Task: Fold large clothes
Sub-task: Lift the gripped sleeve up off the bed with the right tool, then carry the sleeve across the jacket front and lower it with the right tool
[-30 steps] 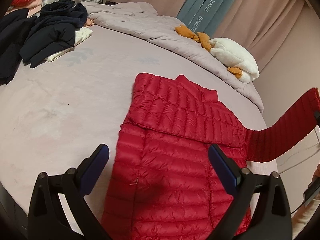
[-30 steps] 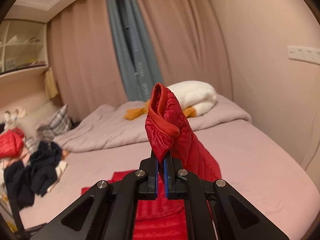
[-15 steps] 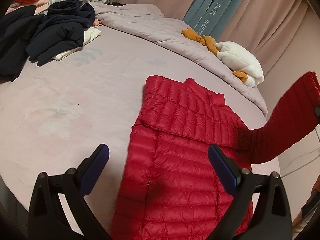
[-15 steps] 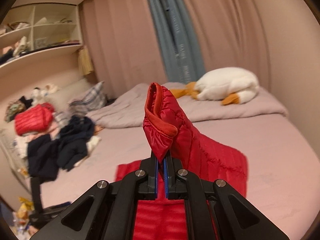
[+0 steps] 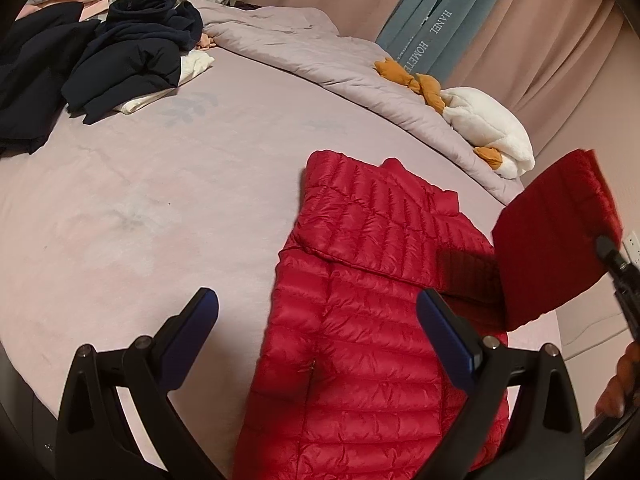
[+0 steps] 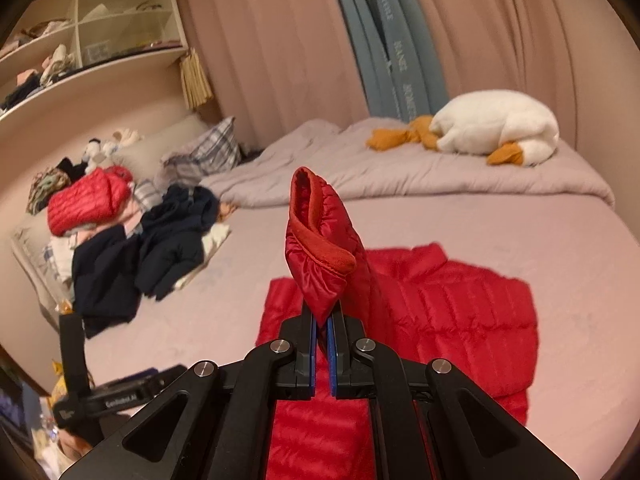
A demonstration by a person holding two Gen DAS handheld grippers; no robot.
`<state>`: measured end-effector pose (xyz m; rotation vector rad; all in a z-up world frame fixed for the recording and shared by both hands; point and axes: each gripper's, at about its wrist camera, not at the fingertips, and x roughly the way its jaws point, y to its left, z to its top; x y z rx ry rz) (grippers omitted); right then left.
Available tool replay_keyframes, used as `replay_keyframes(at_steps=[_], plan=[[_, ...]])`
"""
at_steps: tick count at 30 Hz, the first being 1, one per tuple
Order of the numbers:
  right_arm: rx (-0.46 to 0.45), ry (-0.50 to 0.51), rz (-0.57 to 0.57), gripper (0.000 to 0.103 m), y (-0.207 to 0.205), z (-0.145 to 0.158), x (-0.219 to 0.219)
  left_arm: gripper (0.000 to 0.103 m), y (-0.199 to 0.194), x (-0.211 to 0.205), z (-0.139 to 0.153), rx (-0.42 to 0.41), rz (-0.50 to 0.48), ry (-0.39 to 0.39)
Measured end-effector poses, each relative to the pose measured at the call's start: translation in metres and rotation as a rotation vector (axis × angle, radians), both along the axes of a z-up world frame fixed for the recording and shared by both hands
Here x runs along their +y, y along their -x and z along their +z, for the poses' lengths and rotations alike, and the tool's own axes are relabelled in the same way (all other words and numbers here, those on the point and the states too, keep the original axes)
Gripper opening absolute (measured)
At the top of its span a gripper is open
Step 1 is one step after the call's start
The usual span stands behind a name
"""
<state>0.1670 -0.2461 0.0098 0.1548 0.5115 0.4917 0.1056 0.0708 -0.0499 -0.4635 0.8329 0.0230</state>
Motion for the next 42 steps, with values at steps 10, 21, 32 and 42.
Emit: replay_keyframes(at_steps=[10, 21, 32, 42], plan=[[0.157, 0.031, 0.066, 0.006, -0.015, -0.041, 0.028, 0.099, 0.001, 0.003, -0.005, 0.017, 0.007, 0.000], [0.294, 0.039, 0.094, 0.006, -0.029, -0.083, 0.049, 0.099, 0.001, 0.009, -0.010, 0.030, 0.018, 0.008], [0.424, 0.045, 0.133, 0.006, -0.036, -0.118, 0.068, 0.099, 0.000, 0.014, -0.015, 0.039, 0.026, 0.009], [0.517, 0.074, 0.147, 0.006, -0.040, -0.143, 0.078, 0.099, 0.001, 0.016, -0.019, 0.053, 0.025, 0.011]])
